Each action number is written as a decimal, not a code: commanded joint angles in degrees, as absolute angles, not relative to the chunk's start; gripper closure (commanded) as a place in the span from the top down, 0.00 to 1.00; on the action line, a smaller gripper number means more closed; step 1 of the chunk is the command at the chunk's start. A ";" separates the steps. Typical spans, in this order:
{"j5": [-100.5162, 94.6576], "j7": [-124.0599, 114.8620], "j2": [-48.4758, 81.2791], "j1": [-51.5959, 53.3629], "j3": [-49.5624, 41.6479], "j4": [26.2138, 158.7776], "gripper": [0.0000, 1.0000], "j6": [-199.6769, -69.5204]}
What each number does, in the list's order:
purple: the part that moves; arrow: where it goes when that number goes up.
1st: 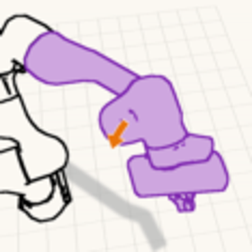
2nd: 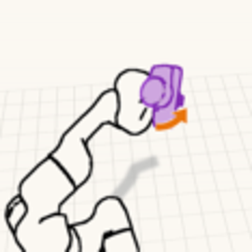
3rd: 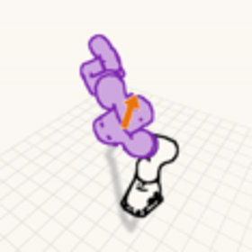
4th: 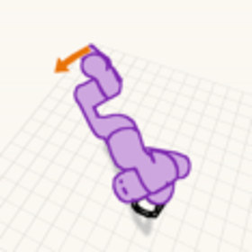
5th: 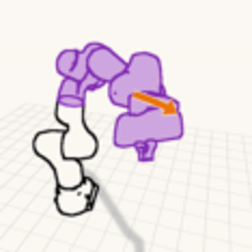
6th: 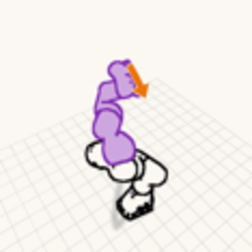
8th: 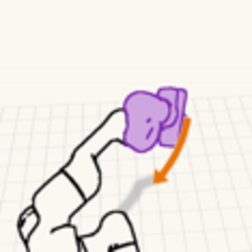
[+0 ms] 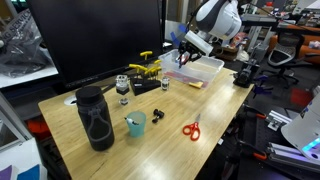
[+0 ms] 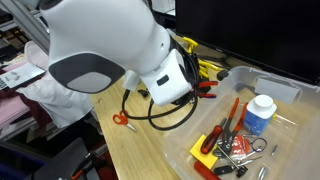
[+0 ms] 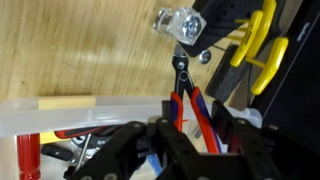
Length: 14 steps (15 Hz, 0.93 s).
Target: Put the orange pliers from the table into the clear plastic container
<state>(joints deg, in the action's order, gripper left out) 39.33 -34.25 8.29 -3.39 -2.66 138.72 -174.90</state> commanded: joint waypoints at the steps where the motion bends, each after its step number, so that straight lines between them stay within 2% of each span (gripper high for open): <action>1: 47.86 -33.40 8.58 -6.00 -0.97 137.85 0.18 -178.92; 7: 62.47 -32.26 8.98 -9.03 -0.08 135.48 0.18 -184.20; 14: 71.90 -31.77 14.32 -13.28 -0.08 133.07 0.18 -184.19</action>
<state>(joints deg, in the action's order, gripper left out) 68.08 -33.13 11.48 -11.24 -1.56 135.86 -183.87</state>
